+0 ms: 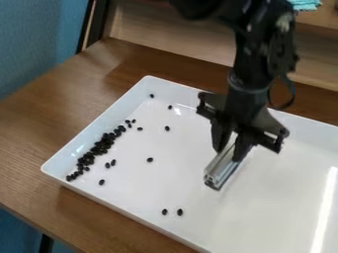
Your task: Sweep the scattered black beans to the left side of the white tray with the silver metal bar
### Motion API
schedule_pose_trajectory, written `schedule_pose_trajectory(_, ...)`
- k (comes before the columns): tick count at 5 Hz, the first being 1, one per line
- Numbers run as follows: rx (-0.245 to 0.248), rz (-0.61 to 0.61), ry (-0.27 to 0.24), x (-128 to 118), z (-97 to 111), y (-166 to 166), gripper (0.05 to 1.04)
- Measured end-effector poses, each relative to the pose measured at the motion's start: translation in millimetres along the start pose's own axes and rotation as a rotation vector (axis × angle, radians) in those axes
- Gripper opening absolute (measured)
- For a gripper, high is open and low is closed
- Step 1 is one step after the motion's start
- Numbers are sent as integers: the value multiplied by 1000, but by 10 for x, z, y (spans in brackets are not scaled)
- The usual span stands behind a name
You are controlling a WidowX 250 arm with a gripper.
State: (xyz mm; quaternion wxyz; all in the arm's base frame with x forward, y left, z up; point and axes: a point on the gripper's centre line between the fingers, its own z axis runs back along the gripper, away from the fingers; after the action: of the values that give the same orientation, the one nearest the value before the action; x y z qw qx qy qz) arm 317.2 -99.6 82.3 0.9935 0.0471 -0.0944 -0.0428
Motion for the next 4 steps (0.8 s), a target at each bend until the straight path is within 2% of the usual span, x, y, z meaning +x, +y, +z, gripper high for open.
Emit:
schedule_pose_trajectory(1, -8, 20, 34, -5, -281, -57, 320)
schedule_pose_trajectory(3, -8, 105, 30, -149, -362, 296, 321)
schedule_pose_trajectory(4, 11, 142, 53, -261, -380, 610, 321)
